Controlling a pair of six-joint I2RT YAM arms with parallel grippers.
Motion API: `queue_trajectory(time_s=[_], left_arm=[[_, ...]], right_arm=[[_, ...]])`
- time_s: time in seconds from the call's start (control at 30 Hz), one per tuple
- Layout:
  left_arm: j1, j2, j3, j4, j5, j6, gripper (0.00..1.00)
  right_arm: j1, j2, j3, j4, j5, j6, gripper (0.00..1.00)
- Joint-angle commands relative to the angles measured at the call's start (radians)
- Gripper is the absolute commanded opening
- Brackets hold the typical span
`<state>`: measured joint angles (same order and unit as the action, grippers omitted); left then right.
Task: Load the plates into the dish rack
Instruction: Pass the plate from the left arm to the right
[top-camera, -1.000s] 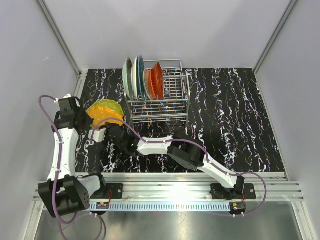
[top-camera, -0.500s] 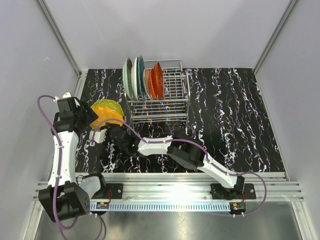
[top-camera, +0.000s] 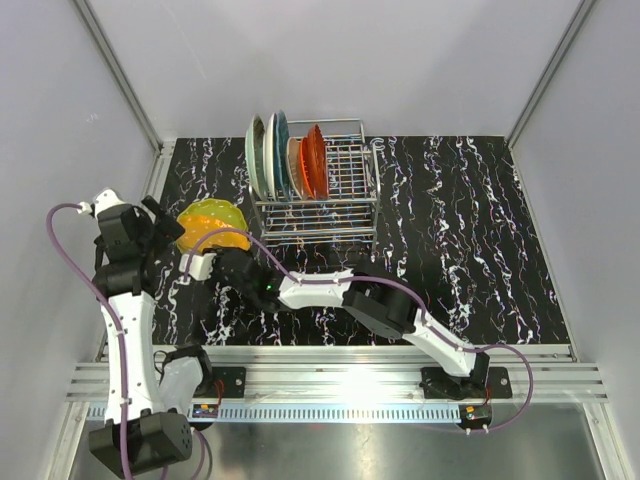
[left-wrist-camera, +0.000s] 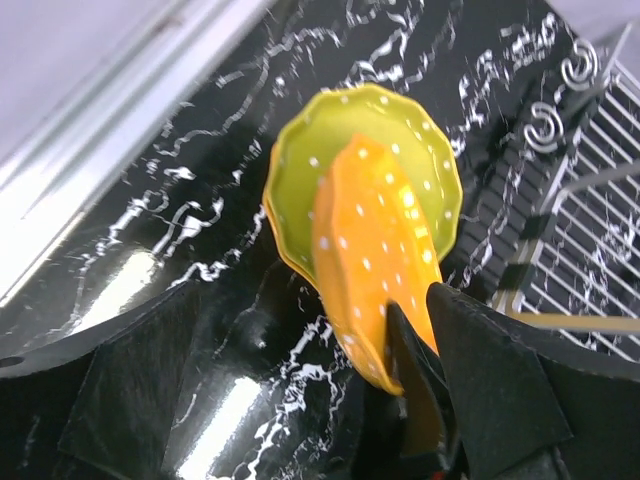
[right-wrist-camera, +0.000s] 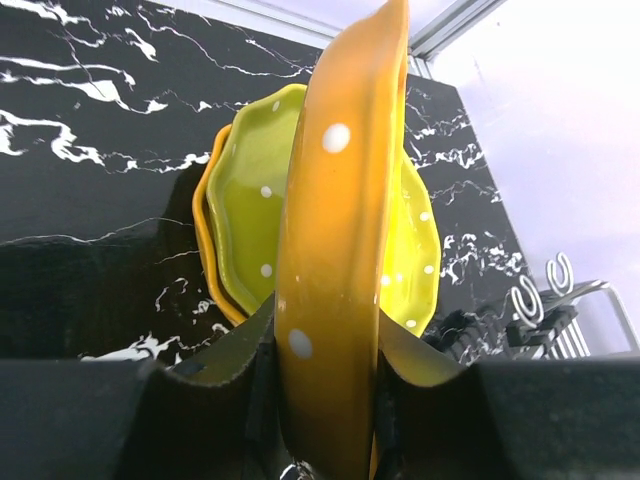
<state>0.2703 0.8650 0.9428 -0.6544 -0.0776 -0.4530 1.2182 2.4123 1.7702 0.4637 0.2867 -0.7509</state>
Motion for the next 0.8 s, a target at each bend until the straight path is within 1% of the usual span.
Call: queue_trajectory(time_s=[0.0,0.07,0.23,0.57,0.77], left_arm=[[0.013,-0.021,0.008,0.039,-0.093,-0.009,0.99],[0.02,-0.037,0.013,0.033,-0.139,-0.012,0.99],[0.043,-0.075,0.005,0.039,-0.174,-0.016,0.99],[0.043,-0.083,0.004,0.041,-0.186,-0.019,0.99],[0.043,-0.078,0.002,0.038,-0.18,-0.021,0.99]], right_arm=[[0.0,-0.153,0.011,0.082,-0.012,0.079,0.0],[0.0,-0.177,0.014,0.066,-0.017,0.094,0.0],[0.0,-0.254,0.0,0.018,-0.03,0.182,0.0],[0.001,-0.36,-0.028,-0.025,-0.018,0.28,0.0],[0.02,-0.476,-0.109,-0.056,-0.012,0.318,0.0]])
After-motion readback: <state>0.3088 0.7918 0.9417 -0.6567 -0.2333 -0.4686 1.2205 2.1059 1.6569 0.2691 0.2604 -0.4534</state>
